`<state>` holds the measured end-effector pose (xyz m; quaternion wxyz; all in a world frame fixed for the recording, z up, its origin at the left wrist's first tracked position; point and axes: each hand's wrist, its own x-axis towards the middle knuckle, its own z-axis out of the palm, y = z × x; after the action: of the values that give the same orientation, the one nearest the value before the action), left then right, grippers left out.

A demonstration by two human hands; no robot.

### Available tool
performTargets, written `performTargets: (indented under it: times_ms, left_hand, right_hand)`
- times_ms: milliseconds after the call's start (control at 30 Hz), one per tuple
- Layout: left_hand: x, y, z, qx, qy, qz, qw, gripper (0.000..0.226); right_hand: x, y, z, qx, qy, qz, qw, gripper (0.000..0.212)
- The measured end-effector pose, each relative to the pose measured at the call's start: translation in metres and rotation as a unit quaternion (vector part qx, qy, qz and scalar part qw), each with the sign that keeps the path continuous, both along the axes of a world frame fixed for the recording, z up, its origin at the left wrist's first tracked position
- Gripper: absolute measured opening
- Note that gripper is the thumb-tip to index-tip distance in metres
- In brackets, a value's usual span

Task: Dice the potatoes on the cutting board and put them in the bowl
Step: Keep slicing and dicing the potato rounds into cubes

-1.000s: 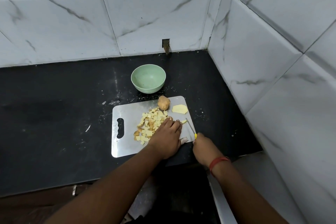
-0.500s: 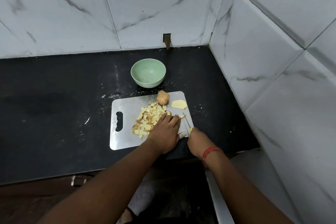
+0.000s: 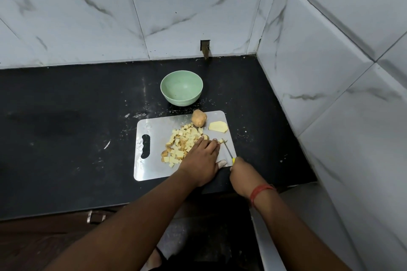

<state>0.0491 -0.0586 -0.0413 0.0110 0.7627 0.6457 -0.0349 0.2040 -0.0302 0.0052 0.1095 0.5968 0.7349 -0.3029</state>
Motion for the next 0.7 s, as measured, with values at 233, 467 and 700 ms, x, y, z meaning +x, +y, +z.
performTargets:
  times_ms: [233,467,700]
  left_hand:
    - [-0.004,0.002,-0.003,0.021,-0.003,-0.015,1.000,0.075]
    - [-0.008,0.001,-0.009,0.048,-0.031,-0.019,0.998,0.076]
    - [-0.012,-0.002,-0.018,0.072,-0.020,-0.027,0.997,0.071]
  right_hand:
    - [0.002,0.002,-0.002,-0.020,-0.007,0.024,0.999,0.036]
    - [0.021,-0.008,-0.006,0.004,0.019,0.014,1.000,0.017]
    - [-0.002,0.003,-0.011,0.005,0.009,0.012,1.000,0.029]
